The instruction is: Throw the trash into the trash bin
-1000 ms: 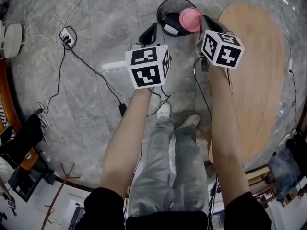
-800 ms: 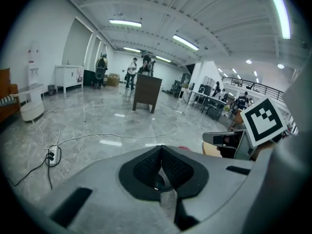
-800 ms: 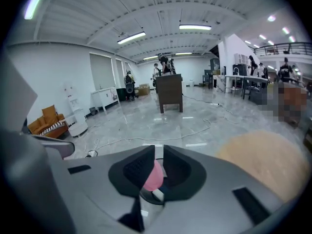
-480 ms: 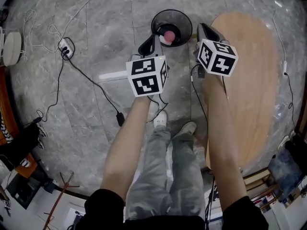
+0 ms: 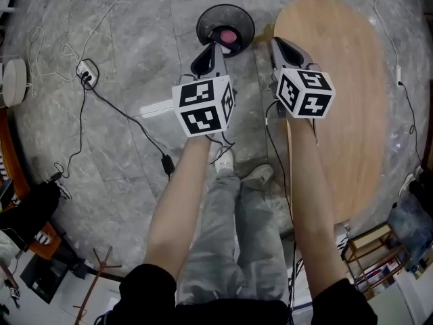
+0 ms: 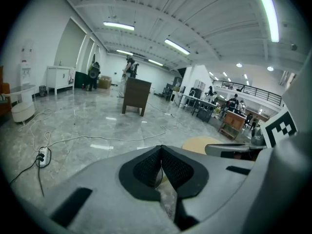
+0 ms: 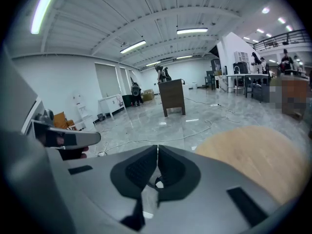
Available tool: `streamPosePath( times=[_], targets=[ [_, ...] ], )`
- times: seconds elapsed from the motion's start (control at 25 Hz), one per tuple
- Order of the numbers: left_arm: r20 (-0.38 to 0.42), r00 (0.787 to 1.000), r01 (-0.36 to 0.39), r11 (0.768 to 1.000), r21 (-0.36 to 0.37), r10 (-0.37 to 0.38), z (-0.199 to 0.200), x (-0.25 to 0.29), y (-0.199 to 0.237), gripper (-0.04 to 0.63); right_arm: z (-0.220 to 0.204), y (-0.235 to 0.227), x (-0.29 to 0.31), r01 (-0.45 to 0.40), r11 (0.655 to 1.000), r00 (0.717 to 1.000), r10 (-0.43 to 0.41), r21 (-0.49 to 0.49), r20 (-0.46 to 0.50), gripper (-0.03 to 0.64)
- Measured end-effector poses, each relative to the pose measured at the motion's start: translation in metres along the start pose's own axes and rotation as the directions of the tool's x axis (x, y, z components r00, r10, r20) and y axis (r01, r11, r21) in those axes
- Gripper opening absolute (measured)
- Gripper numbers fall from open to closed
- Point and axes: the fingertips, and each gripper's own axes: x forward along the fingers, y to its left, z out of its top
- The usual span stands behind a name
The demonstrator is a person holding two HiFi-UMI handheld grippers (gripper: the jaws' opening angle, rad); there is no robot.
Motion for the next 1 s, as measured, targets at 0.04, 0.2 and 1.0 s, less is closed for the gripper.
streamPosePath(
  times=[0.04, 0.2, 1.0],
  targets=[
    [0.005, 1.0, 0.009, 1.0, 0.0, -0.009, 0.0, -0.003, -0.008, 0.008, -0.003, -0.002, -0.01, 0.002, 1.0, 1.0, -0.002, -0.001, 0.003, 0.014],
    [0.015, 0.999, 0.042, 0.999, -0.007, -0.042, -0.007, -0.019, -0.044, 0.008, -0.014, -0.018, -0.056, 0.03, 0.999, 0.999, -0.031, 0.033, 0.033, 0.012],
    [0.05, 0.944, 0.319, 0.943, 0.094, -0.325, 0.018, -0.148, -0.329, 0.008, -0.013, -0.162, -0.414, 0.349, 0.892, 0.885, -0.414, 0.286, 0.212, 0.012]
  ],
)
